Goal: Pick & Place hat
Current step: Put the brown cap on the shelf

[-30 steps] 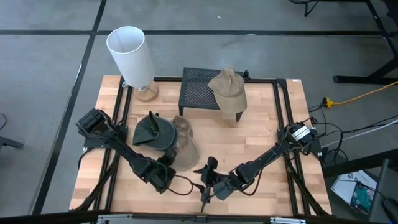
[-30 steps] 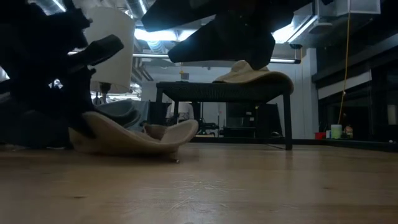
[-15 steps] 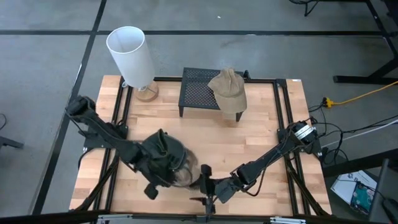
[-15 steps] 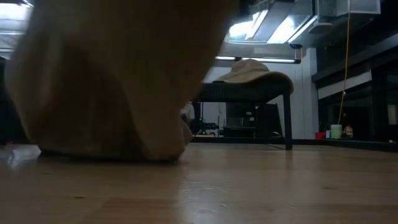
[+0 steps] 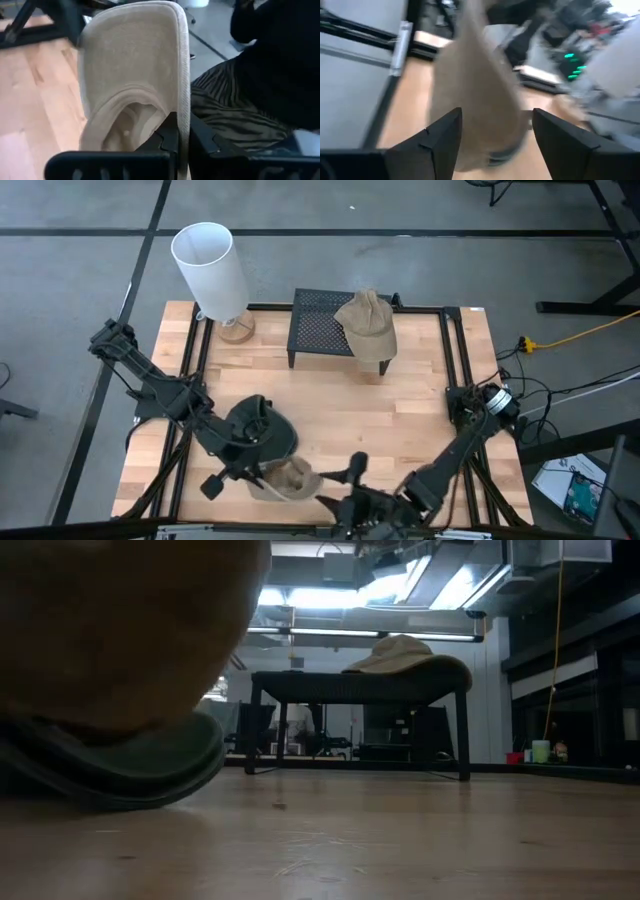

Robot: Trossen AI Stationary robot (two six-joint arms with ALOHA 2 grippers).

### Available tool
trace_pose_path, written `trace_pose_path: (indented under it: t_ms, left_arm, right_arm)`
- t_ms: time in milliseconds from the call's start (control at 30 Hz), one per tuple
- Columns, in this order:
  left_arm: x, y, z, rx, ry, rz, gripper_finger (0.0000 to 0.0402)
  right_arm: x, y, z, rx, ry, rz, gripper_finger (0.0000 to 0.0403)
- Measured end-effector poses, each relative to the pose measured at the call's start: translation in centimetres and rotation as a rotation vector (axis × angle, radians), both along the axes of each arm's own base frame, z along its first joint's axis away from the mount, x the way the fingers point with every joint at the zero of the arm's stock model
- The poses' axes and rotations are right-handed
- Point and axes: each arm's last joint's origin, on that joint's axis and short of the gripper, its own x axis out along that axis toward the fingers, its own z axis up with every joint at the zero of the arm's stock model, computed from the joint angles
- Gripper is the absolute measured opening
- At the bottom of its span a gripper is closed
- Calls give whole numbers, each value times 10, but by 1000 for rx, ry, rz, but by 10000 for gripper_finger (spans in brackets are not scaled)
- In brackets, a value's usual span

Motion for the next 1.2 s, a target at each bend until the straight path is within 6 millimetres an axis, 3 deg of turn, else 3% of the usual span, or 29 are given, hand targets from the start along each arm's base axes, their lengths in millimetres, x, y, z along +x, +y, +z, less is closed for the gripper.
trace_pose_path:
  t_ms: [200,333,433,533,600,733,800,1067,1200]
  left_arm:
    - [-4,2,2,66,-55,-14,9]
    - [-6,14,10,110,-109,78,7]
    - [-11,26,16,177,-155,224,8]
    - [-18,43,18,307,-164,514,8]
    - [-21,51,19,298,-145,606,6]
    - [-13,40,25,6,-103,300,7]
    - [-9,32,23,-25,-100,215,7]
    - [4,42,17,-117,-22,389,10]
    - [4,43,10,-181,130,312,9]
  right_arm:
    - [-16,8,-3,-21,4,-49,239]
    - [-20,3,-9,32,-9,-141,239]
    - [-24,-2,-14,79,-33,-217,239]
    - [-27,-7,-17,144,-57,-273,239]
    - [-26,-9,-20,191,-39,-277,239]
    - [-21,-10,-24,293,96,-196,239]
    - [-16,-11,-27,313,142,-164,239]
    - [4,-19,-29,249,161,-116,239]
    - [7,-20,-29,175,154,-113,239]
